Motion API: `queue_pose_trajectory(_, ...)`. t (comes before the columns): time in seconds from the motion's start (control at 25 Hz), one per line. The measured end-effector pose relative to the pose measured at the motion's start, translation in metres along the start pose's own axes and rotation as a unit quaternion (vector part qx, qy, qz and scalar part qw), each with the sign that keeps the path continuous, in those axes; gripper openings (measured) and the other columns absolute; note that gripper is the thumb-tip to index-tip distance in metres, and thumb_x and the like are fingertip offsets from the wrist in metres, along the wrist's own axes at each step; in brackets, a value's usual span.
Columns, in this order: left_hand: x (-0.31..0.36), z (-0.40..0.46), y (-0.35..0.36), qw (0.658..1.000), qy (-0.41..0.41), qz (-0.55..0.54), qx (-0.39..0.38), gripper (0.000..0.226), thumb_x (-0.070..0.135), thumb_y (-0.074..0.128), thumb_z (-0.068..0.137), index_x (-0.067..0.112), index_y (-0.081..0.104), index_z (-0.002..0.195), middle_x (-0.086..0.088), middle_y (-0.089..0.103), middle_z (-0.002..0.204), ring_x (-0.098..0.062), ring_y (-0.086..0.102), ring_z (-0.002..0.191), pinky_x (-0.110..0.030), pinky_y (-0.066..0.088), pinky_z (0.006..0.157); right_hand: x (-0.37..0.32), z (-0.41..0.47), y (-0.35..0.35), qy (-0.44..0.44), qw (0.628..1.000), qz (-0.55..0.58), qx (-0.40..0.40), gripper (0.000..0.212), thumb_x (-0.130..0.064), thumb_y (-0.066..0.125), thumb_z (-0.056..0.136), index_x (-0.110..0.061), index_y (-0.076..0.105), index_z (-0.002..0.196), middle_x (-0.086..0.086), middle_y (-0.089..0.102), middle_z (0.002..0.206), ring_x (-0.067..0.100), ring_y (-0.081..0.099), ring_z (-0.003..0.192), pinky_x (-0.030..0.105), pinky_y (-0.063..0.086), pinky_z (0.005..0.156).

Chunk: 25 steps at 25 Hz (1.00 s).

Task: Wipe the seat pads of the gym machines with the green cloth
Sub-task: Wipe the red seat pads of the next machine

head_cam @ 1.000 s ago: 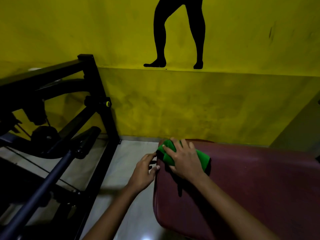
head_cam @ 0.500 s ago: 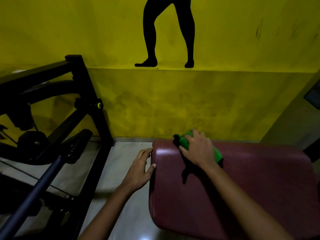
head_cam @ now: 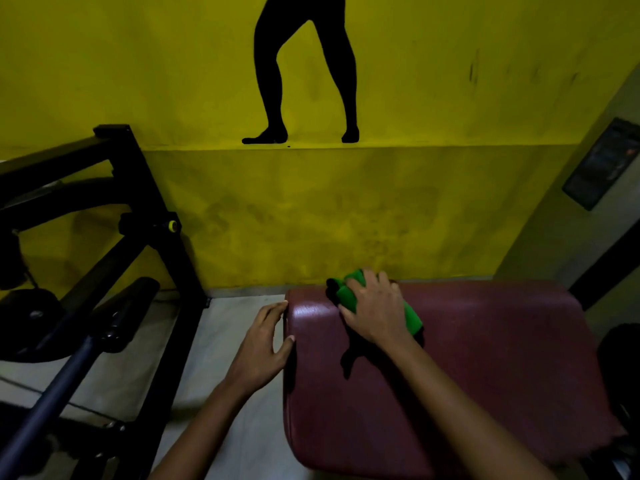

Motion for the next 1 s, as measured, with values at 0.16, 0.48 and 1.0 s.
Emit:
queue_pose_trajectory(0.16, 0.013, 0.006, 0.006, 0.997, 0.037, 0.060, -0.004, 0.065, 0.038, 0.044, 0.083, 0.008, 0.042, 0.141, -0.004, 0.039, 0.143, -0.014, 0.034, 0.132, -0.026, 0.029, 0.107, 0.101, -0.016, -0.001, 0.170, 0.985, 0.010, -0.002, 0.045, -0.047, 0.064, 0.080, -0.016, 0.066, 0.112, 0.012, 0.055, 0.113, 0.031, 0.053, 0.098, 0.036, 0.044, 0.072)
queue_pose_trajectory(0.48, 0.047, 0.029, 0.035, 0.985, 0.111, 0.131, 0.024, 0.054, 0.035, 0.036, 0.092, -0.001, 0.054, 0.128, -0.016, 0.054, 0.130, -0.022, 0.039, 0.124, -0.040, 0.023, 0.112, 0.106, -0.027, -0.002, 0.104, 0.994, -0.005, -0.022, 0.048, -0.048, 0.059, 0.084, -0.017, 0.059, 0.121, 0.011, 0.051, 0.123, 0.030, 0.048, 0.107, 0.039, 0.044, 0.078)
queue_pose_trajectory(1.0, 0.061, 0.035, 0.037, 0.960, 0.112, 0.237, 0.096, 0.045, 0.033, 0.038, 0.089, 0.003, 0.061, 0.112, -0.013, 0.063, 0.108, -0.030, 0.058, 0.094, -0.039, 0.039, 0.078, 0.207, -0.040, -0.002, 0.178, 0.984, 0.002, 0.002, 0.046, -0.047, 0.057, 0.086, -0.017, 0.060, 0.121, 0.011, 0.050, 0.123, 0.030, 0.048, 0.109, 0.037, 0.046, 0.075)
Point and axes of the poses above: each hand's wrist, its own z-axis towards the middle knuckle, its own y-axis out of the palm, x = y × z, the point moved 10 cm from there along z, towards the middle knuckle
